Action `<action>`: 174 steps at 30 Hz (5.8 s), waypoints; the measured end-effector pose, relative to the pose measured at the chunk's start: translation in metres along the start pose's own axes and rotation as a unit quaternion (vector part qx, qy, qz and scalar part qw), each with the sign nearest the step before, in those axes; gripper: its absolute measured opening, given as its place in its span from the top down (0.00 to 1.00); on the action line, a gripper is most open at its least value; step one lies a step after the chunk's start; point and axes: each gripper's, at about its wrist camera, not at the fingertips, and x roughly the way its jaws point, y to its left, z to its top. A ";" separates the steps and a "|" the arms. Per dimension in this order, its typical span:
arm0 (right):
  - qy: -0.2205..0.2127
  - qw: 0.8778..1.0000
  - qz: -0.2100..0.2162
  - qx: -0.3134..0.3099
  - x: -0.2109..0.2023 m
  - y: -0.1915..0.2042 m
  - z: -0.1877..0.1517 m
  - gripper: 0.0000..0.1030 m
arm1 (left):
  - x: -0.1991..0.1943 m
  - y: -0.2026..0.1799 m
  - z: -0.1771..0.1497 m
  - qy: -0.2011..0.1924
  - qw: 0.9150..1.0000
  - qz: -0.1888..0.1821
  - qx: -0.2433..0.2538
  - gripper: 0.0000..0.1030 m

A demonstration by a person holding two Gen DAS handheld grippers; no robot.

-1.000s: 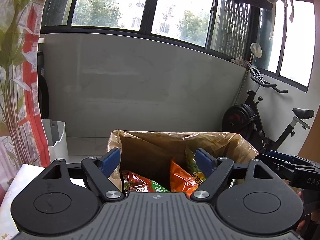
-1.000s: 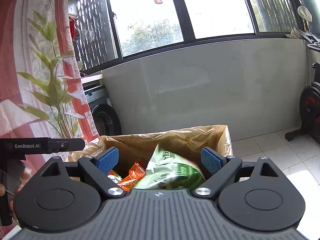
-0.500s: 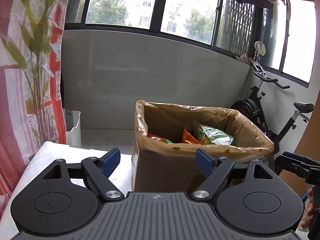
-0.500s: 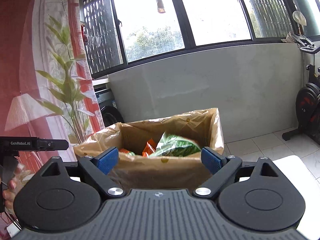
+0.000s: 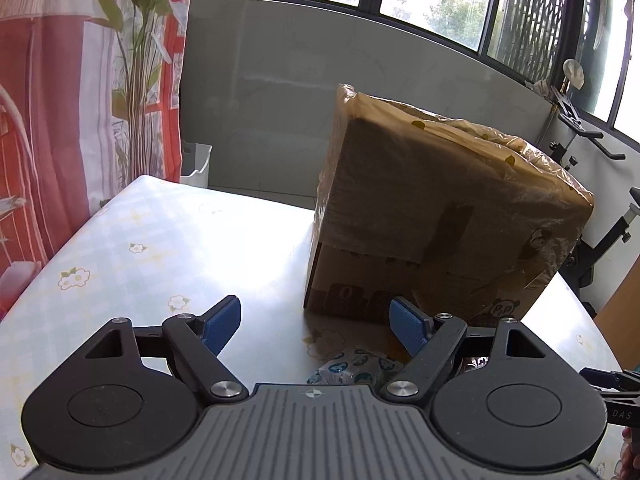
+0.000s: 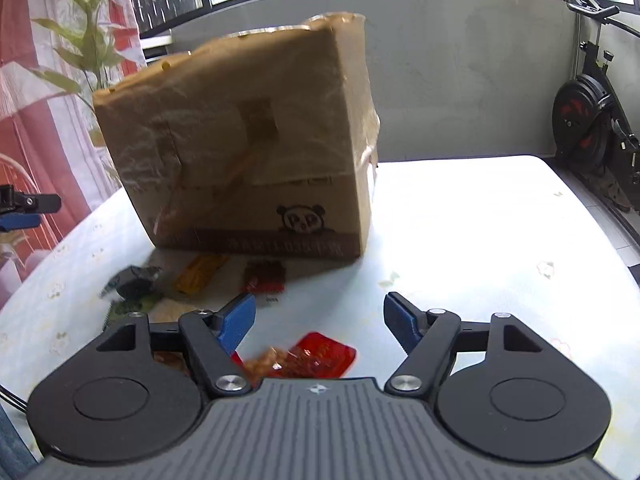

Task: Organize snacks
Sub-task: 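Grasp the blue-white wrapped snack with the left gripper while the right grasps a red packet, then carry both snacks over the box and release them inside, then grasp the green square snack with the left gripper while the right grasps the red bag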

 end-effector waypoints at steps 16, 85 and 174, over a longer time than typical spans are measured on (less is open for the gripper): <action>0.043 0.999 0.029 0.016 0.030 -0.005 -0.029 0.71 | -0.001 -0.001 -0.033 0.041 0.999 0.005 -0.014 0.19; -0.210 0.968 0.129 0.054 -0.036 0.002 0.112 0.92 | -0.008 -0.039 0.083 -0.098 0.979 -0.146 0.106 0.53; 0.024 0.992 0.064 -0.104 0.023 0.064 -0.058 0.60 | 0.006 -0.007 -0.056 0.107 0.994 -0.017 0.001 0.22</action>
